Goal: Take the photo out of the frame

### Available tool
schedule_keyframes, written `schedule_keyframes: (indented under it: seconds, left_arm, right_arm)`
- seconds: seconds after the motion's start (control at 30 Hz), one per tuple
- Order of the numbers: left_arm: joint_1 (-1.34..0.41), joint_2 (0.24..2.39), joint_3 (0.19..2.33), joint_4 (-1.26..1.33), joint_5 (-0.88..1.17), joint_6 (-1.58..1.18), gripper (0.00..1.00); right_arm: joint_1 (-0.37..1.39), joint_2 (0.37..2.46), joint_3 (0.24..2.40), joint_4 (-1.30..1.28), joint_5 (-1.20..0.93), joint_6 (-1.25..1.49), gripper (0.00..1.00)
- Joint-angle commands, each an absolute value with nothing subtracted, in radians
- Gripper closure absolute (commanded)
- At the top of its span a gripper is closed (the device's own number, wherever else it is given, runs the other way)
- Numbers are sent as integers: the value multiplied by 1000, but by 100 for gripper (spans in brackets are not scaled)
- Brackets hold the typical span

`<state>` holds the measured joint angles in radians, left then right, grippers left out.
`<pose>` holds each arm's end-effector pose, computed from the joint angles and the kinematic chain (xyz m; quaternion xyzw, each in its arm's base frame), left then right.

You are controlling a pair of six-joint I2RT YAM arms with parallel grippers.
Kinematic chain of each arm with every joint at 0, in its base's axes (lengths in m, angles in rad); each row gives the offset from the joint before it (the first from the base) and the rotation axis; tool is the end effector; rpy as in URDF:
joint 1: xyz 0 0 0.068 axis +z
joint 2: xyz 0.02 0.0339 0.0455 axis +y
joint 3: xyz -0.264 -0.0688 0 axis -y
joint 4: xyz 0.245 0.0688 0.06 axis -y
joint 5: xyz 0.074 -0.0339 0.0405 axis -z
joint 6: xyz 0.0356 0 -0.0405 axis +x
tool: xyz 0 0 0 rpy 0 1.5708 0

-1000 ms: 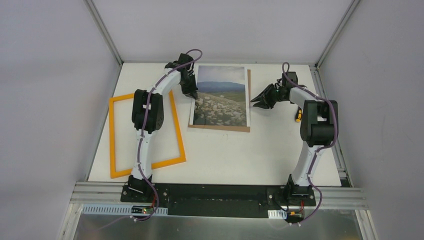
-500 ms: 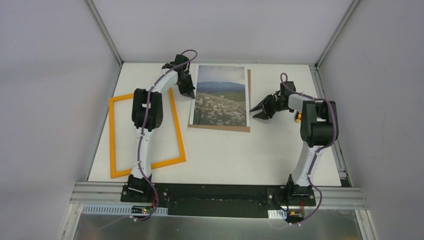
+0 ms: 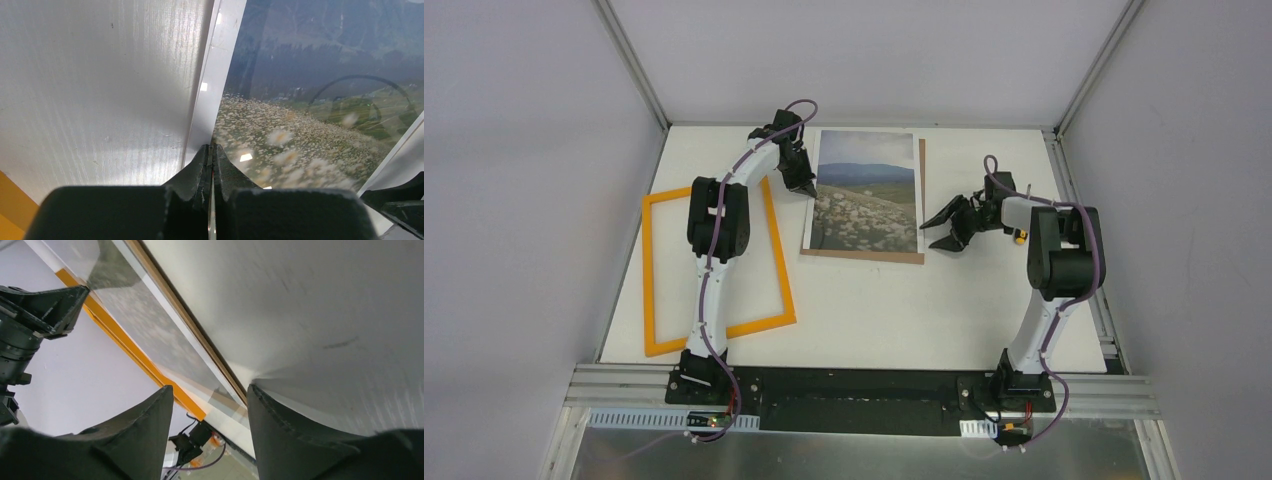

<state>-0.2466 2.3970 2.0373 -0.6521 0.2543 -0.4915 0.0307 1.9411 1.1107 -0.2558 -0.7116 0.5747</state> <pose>0.5041 -0.1361 0.1704 -0.0817 0.9506 -0.2124 0.2113 0.3712 0.0347 0.1299 0.1640 0.8990 0.3898 0.1139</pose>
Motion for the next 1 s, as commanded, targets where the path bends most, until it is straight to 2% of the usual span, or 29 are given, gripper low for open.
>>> schedule_keyframes:
  seconds: [0.0,0.17,0.53,0.97]
  left_arm:
    - [-245,2424,2000,-709,241,-497,100]
    - [-244,2427,2000,-709,260,-511,100]
    - [-244,2419,1988,-709,261,-523,100]
    - [-244,2427,1993,-709,265,-533,100]
  right_arm:
    - [27,1938,1200,-141,-640,651,40]
    - [34,2011,1246,-88,-638,711,42]
    - [63,1816,975,-152,-645,623,42]
    - [104,1676,810,-198,-617,583,41]
